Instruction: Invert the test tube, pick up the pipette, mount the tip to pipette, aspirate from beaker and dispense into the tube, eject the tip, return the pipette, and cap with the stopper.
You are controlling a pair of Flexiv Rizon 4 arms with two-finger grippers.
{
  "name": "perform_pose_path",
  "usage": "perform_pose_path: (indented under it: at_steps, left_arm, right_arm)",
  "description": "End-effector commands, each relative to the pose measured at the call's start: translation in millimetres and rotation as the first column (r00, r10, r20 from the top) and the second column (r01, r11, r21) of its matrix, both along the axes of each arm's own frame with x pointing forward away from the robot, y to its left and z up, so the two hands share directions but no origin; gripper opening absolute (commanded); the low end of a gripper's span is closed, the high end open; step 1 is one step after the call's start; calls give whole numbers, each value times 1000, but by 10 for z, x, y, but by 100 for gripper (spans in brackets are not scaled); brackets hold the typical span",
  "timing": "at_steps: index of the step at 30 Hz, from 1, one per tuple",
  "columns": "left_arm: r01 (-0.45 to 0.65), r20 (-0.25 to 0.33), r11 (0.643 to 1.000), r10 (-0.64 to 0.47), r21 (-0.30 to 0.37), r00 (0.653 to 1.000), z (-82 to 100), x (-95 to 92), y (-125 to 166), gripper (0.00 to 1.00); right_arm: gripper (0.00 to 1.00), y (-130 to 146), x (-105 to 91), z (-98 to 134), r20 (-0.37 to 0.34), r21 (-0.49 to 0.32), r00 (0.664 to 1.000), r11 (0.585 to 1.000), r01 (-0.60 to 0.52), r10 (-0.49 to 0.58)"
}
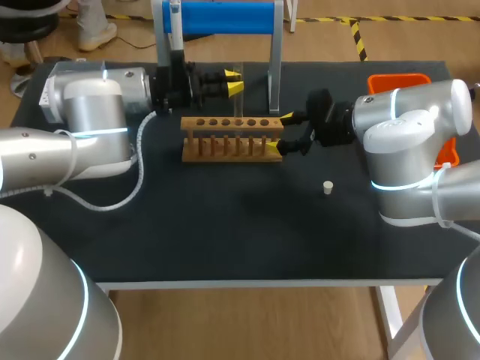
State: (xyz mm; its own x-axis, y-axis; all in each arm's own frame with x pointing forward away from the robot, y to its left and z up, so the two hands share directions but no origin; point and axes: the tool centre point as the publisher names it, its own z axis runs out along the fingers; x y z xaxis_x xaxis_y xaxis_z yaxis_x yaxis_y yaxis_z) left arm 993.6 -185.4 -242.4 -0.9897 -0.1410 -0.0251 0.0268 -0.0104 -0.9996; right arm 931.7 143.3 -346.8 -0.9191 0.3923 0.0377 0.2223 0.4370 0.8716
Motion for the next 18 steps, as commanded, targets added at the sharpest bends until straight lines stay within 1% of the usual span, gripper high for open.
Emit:
perform_pose_path:
  at_steps: [1, 18]
  left_arm:
    - [1, 1, 1000, -1, -4, 1000, -26, 13, -13, 0]
    - [-5, 1, 1000, 5, -6, 1000, -90, 24, 4, 0]
  right_arm:
    - [100, -4, -5, 1, 0, 0, 1000, 1000, 0, 0]
    - [100, -4, -5, 1, 0, 0, 1000, 1000, 0, 0]
